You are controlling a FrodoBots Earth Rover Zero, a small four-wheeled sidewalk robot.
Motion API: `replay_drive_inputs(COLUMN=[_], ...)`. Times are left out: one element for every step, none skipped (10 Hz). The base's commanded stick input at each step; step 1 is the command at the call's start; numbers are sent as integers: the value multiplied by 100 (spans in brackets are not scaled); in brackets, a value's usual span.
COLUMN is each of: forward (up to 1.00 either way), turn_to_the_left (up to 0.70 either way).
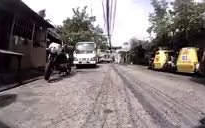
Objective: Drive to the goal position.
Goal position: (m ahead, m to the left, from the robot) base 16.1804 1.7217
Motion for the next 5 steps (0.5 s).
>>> replay_drive_inputs(forward=[-70, -70, -70, -70, -70], turn_to_the_left=[0, 0, 0, 0, 0])
